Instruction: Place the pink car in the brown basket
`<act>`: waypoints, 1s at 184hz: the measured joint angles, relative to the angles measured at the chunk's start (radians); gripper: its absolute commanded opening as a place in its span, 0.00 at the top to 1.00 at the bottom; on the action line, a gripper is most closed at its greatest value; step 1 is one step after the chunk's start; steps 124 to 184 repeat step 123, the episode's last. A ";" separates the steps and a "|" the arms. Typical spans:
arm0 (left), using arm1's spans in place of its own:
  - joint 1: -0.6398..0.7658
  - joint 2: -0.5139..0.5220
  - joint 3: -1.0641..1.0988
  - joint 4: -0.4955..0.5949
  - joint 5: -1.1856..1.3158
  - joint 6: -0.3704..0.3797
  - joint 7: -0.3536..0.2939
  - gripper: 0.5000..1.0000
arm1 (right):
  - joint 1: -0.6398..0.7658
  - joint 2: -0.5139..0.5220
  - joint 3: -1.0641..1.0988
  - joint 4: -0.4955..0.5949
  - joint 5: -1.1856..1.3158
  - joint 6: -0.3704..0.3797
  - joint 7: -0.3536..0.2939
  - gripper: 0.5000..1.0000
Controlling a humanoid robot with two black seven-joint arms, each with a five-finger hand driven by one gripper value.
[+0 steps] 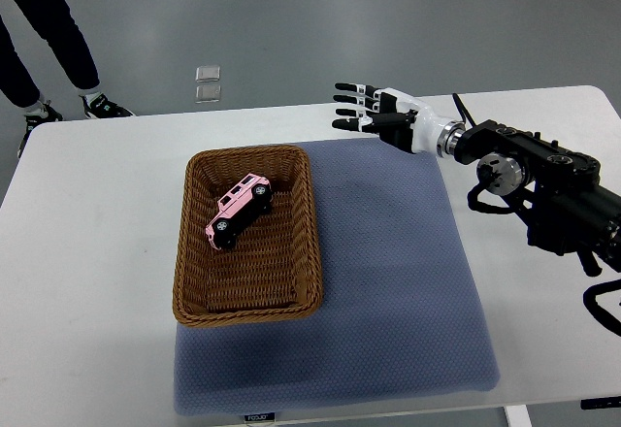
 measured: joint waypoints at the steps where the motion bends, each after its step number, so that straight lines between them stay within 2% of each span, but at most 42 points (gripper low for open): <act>1: 0.000 0.000 0.000 0.000 0.000 0.000 0.000 0.00 | -0.001 0.000 0.000 0.000 0.003 0.000 0.000 0.18; 28: 0.000 0.000 0.000 0.000 0.000 0.000 0.000 0.00 | -0.015 -0.006 0.001 -0.002 0.051 -0.005 -0.015 0.18; 76: 0.000 0.000 0.000 0.000 0.000 0.000 0.000 0.00 | -0.024 -0.005 0.001 -0.038 0.069 -0.070 -0.022 0.17; 184: 0.000 0.000 0.000 0.000 0.000 0.000 0.000 0.00 | -0.028 -0.014 0.000 -0.060 0.069 -0.075 -0.021 0.17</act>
